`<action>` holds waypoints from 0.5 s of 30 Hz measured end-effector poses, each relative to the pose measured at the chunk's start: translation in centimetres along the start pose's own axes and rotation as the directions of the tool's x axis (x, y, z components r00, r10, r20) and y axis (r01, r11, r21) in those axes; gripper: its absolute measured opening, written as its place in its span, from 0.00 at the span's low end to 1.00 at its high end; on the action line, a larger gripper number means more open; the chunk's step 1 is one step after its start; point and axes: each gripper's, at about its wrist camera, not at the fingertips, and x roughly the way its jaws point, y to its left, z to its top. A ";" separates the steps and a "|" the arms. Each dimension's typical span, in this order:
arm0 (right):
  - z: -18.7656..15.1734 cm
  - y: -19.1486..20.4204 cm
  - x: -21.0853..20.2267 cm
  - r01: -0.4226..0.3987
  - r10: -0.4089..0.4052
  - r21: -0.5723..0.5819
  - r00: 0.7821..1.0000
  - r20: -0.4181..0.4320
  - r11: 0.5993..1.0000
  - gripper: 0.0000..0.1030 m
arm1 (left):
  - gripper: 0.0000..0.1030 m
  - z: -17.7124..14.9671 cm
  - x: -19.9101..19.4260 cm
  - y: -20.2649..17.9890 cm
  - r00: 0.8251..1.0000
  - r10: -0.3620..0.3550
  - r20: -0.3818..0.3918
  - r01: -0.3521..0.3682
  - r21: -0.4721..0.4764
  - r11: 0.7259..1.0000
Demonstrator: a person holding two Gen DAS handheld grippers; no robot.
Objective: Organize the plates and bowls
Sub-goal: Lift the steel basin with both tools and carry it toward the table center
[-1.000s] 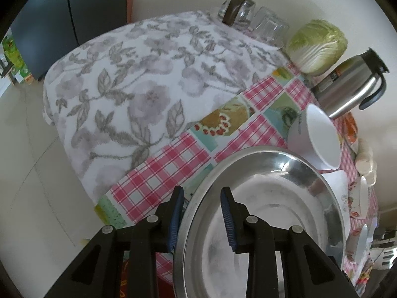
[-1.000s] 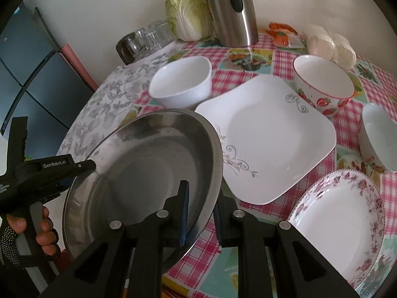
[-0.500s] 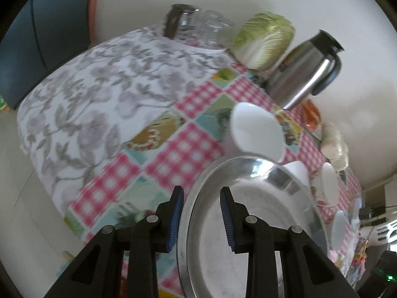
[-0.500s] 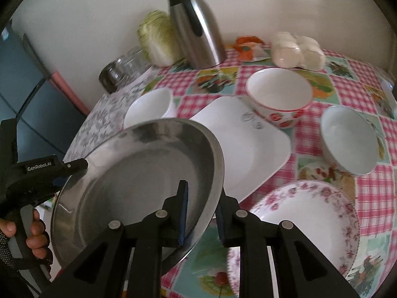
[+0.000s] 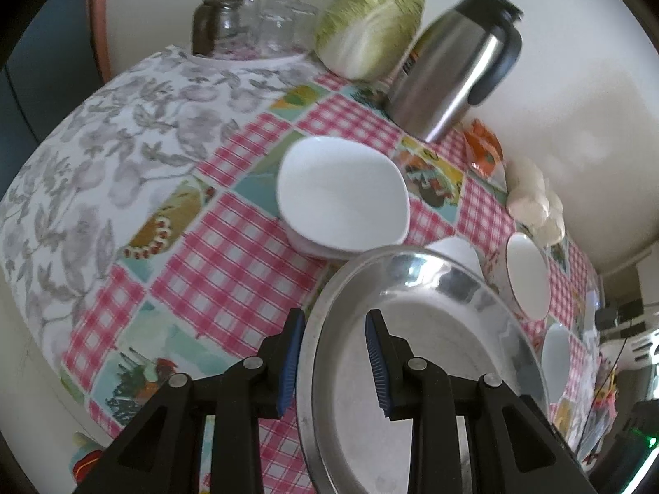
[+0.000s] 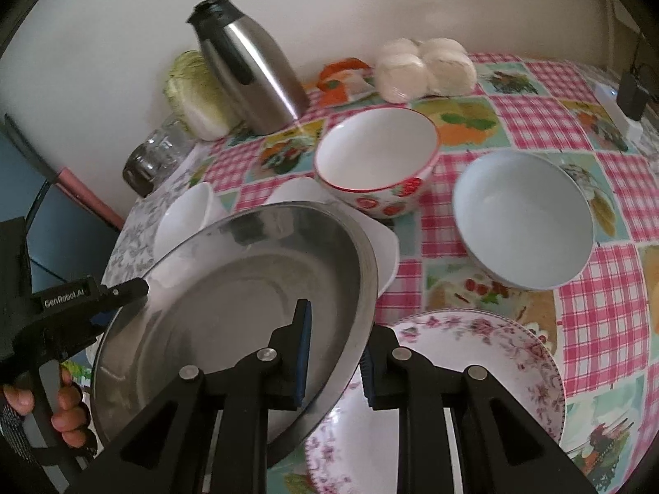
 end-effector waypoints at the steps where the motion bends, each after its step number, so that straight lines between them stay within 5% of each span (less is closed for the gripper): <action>1: 0.0 -0.3 0.1 0.003 -0.003 0.005 1.000 -0.002 1.000 0.22 | 0.32 -0.1 0.2 -0.2 1.000 -0.003 -0.004 0.003 0.006 1.000; 15: -0.5 -0.7 2.9 0.102 -0.104 -0.034 0.993 -0.064 0.994 0.22 | 0.32 -0.3 2.9 -0.7 0.998 0.033 -0.050 -0.031 0.038 0.999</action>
